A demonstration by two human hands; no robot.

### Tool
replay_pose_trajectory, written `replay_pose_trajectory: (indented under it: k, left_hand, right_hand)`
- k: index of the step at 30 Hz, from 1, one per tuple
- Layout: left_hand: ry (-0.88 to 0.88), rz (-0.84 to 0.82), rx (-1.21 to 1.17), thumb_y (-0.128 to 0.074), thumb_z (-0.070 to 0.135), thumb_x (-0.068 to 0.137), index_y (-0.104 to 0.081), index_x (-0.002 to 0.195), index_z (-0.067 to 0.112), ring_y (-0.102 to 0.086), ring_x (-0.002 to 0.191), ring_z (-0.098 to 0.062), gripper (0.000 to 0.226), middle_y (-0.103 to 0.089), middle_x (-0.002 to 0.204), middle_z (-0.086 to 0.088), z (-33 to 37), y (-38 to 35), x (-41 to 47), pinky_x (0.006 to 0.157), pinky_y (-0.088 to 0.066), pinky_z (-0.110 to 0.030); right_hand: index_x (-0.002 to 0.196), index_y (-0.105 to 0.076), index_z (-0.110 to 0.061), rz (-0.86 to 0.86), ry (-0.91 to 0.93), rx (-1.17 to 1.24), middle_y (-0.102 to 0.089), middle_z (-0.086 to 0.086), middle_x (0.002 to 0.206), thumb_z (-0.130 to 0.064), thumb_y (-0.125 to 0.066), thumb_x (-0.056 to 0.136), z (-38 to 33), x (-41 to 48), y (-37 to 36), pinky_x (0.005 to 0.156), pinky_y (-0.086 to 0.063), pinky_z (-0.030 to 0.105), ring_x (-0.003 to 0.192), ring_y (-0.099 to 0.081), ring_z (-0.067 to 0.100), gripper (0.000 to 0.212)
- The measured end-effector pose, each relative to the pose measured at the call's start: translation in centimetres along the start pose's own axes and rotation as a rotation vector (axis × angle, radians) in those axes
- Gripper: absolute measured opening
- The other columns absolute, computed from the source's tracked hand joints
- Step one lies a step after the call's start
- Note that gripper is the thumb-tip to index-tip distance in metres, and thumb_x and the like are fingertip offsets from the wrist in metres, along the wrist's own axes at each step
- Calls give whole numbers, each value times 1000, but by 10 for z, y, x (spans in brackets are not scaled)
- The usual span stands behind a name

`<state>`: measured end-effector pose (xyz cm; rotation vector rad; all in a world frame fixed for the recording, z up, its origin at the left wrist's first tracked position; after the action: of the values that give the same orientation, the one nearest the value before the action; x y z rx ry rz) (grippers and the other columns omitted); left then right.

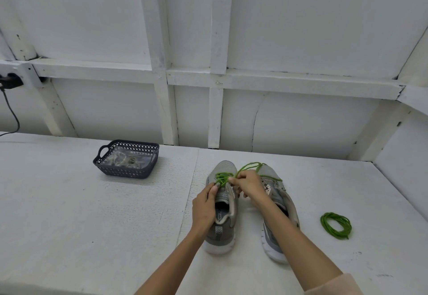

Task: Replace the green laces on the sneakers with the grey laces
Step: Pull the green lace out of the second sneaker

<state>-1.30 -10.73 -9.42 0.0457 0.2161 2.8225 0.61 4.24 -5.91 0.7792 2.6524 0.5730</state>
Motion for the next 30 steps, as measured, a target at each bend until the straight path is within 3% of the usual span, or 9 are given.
replay_pose_trajectory:
  k: [4,8,10,12,16,19,23,27,30]
  left_hand:
    - [16,-1,11,-50,36,99,-70,111,24,-62,99,-10,27,-70,104,7,-3,1,2,89,-48,-27]
    - [46,-1,88,-48,40,98,-72,97,21,-62,90,-11,31,-71,93,5,4,6,3,80,-48,-29]
    - [78,-22,156,-46,43,97,-73,91,20,-62,86,-13,36,-71,89,4,9,14,12,75,-45,-28]
    - [72,-85,195,-51,41,93,-74,91,19,-62,90,-14,32,-72,92,3,10,22,25,78,-47,-29]
    - [56,-234,261,-67,22,89,-72,90,18,-61,85,-12,6,-70,87,1,17,30,47,69,-42,-15]
    - [-11,-257,492,-64,29,90,-69,89,21,-61,86,-16,9,-68,89,3,24,26,55,74,-43,-27]
    - [-206,-95,948,-44,40,98,-59,105,19,-62,94,-29,27,-68,103,-2,31,18,52,74,-44,-35]
    - [-227,-60,903,-40,41,100,-55,107,17,-63,91,-29,29,-69,100,-4,27,14,47,71,-43,-33]
    - [-173,-131,710,-50,43,96,-61,105,19,-64,94,-19,27,-68,100,3,20,21,49,75,-46,-31]
  right_hand:
    - [79,-51,-11,356,-8,287,-67,5,72,-26,-51,100,-7,-3,8,42,-37,25,45,-54,16,26]
    - [87,-57,-5,145,-123,436,-66,13,79,-41,-51,99,-10,-9,11,42,-44,27,58,-58,22,38]
    - [104,-62,0,11,-146,383,-67,19,95,-39,-57,95,-4,-15,3,63,-54,36,77,-61,23,40]
    - [105,-66,-2,-36,-81,357,-69,18,105,-33,-65,91,6,-23,-9,85,-52,39,94,-64,23,34]
    - [111,-63,-16,-114,29,296,-68,-1,112,-25,-68,81,20,-44,-32,94,-51,32,109,-62,20,31]
    - [145,-41,-12,-73,77,155,-45,-1,145,-20,-58,92,27,-56,-42,112,-35,33,136,-41,19,56]
    - [152,-26,-10,-53,88,117,-26,4,158,-19,-52,99,26,-60,-43,118,-21,27,146,-25,18,60]
    - [152,-25,-10,-44,104,99,-25,5,159,-20,-52,99,28,-59,-43,118,-19,28,146,-23,17,60]
    - [152,-25,-10,-34,111,112,-25,5,159,-20,-53,99,31,-57,-44,119,-20,29,146,-23,18,61]
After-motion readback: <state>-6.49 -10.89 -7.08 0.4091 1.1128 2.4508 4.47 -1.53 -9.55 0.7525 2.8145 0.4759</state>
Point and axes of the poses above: each hand's wrist, its own x-axis towards the middle knuckle, its own y-axis out of the back of the hand, z = x × y, the point moved 1 cm from there along x, towards the middle knuckle
